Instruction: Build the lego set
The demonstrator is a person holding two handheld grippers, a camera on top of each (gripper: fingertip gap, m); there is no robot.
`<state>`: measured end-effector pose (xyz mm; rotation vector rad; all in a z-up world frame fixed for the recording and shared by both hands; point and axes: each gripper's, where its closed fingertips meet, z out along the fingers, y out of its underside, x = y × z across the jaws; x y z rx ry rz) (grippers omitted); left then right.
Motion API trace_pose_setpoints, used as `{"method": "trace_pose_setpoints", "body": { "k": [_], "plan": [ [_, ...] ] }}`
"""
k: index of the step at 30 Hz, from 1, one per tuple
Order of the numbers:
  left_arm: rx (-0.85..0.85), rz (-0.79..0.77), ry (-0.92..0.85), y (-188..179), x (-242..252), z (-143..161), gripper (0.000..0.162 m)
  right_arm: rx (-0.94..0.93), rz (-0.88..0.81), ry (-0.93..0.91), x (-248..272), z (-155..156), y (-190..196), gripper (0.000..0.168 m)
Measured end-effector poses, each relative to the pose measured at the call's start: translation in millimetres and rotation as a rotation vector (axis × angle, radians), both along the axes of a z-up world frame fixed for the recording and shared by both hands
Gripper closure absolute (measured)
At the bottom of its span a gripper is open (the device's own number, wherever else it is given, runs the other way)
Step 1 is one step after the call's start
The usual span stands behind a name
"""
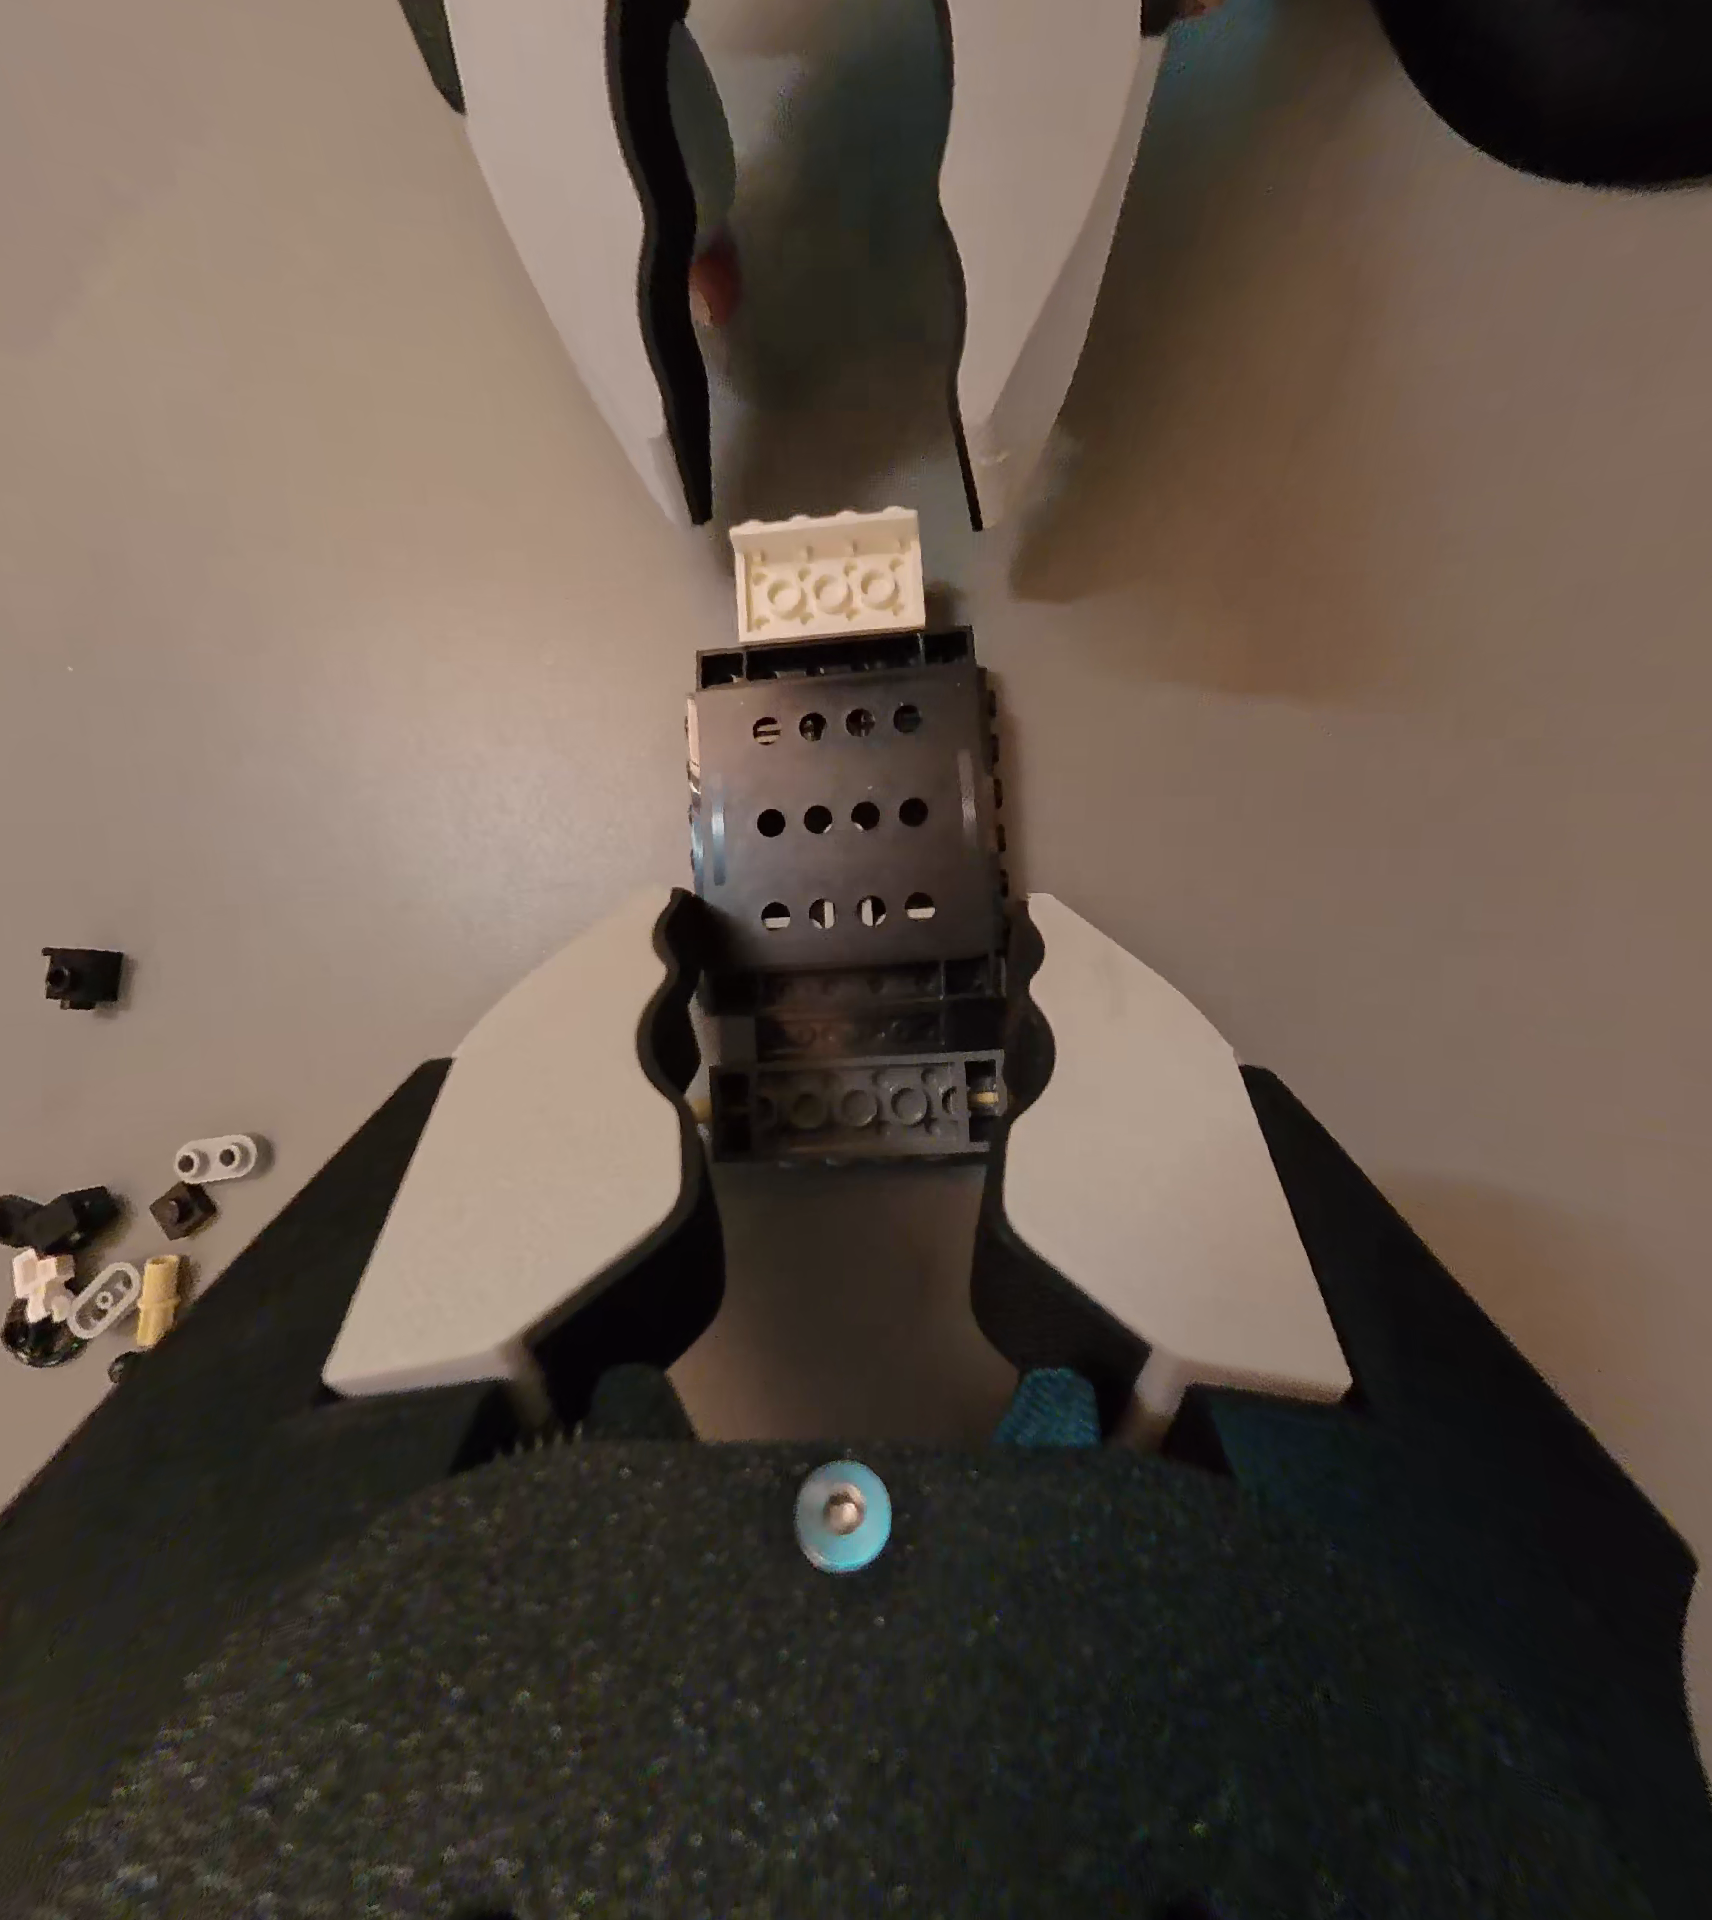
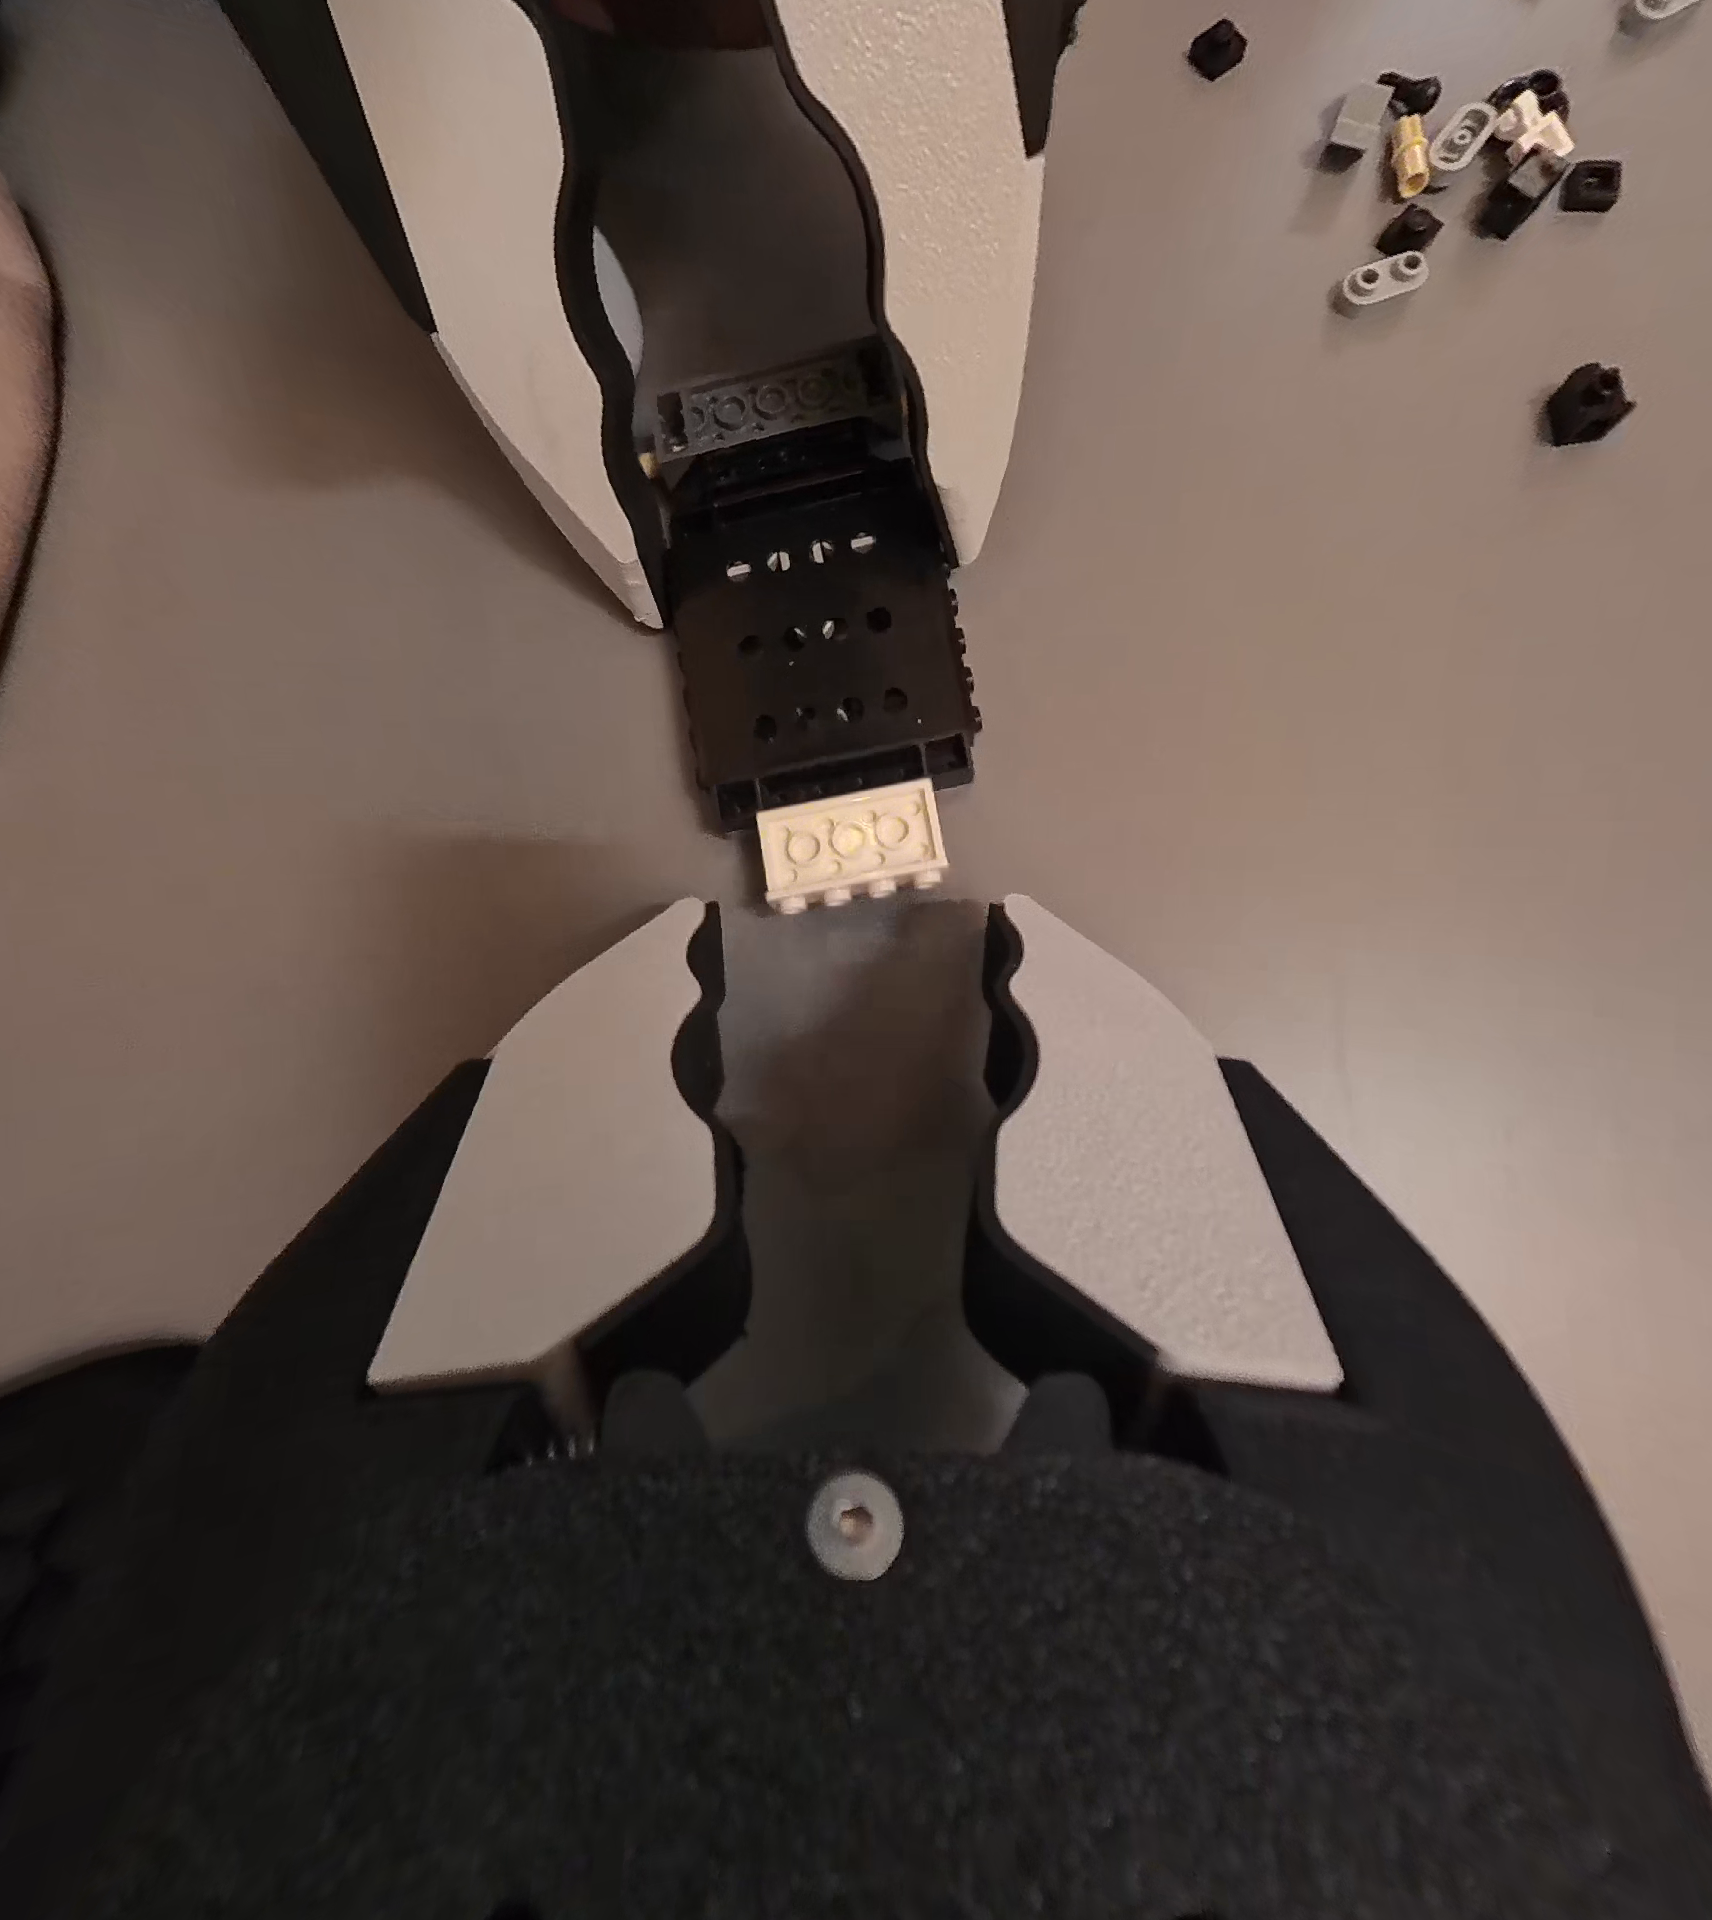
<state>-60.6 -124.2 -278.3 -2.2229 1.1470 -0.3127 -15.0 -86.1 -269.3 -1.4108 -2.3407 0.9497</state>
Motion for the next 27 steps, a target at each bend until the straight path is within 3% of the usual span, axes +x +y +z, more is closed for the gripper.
{"method": "trace_pose_setpoints", "body": {
  "k": [7, 13, 17, 23, 27],
  "plan": [
    [0.147, -0.019, 0.017, 4.6, -2.3, 5.2, 0.106, -0.206, -0.139, 0.002, 6.2, 13.2, -4.0, 0.12],
    [0.242, -0.007, 0.0, 9.0, 3.5, 19.6, 0.105, -0.575, -0.393, 0.028, -1.7, 39.3, -7.0, 0.121],
    [0.32, 0.004, 0.03, 11.8, 4.1, 30.5, 0.105, -0.698, -0.562, 0.028, -8.0, 40.6, 1.1, 0.124],
    [0.461, 0.011, 0.108, 15.6, 3.0, 47.5, 0.106, -0.783, -0.602, 0.094, -16.2, 54.4, 0.6, 0.15],
    [0.598, 0.015, 0.164, 19.0, -0.2, 63.2, 0.106, -0.736, -0.585, 0.19, -19.3, 71.5, 2.4, 0.152]
  ]
}}
